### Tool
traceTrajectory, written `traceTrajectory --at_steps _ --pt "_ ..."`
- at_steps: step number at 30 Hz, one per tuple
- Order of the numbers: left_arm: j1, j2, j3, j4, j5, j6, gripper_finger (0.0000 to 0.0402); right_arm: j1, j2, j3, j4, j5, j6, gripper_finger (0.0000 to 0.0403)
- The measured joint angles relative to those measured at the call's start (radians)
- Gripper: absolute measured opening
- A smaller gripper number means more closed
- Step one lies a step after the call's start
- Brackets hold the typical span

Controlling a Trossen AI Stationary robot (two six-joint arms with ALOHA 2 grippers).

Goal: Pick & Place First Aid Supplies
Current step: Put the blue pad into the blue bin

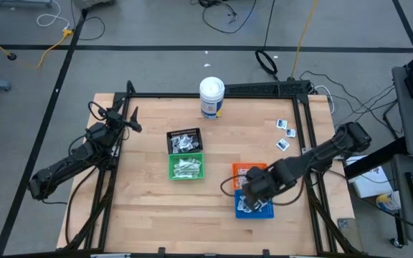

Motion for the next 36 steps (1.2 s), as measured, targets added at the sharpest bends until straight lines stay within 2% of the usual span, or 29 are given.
traceTrajectory --at_steps 3,13,20,23,27,32,36 --pt "0.000 0.000 0.000 0.000 0.000 0.000 0.0328 0.024 0.040 -0.008 0.001 0.033 0.004 0.0000" --pt "0.000 0.000 0.000 0.000 0.000 0.000 0.0310 0.064 0.175 -0.055 0.030 0.033 -0.051 0.0001" --pt "0.000 0.000 0.000 0.000 0.000 0.000 0.0316 0.066 0.222 -0.074 0.076 0.032 -0.052 0.0024" --pt "0.000 0.000 0.000 0.000 0.000 0.000 0.0322 0.064 0.222 -0.074 0.089 0.017 -0.056 0.0052" --pt "0.000 0.000 0.000 0.000 0.000 0.000 0.0328 0.059 0.221 -0.074 0.105 -0.016 -0.081 0.0115" --pt "0.000 0.000 0.000 0.000 0.000 0.000 0.0321 0.044 0.165 -0.074 0.095 0.038 -0.113 0.0200" --pt "0.000 0.000 0.000 0.000 0.000 0.000 0.0313 0.007 0.102 -0.074 0.096 0.059 -0.171 0.0248"
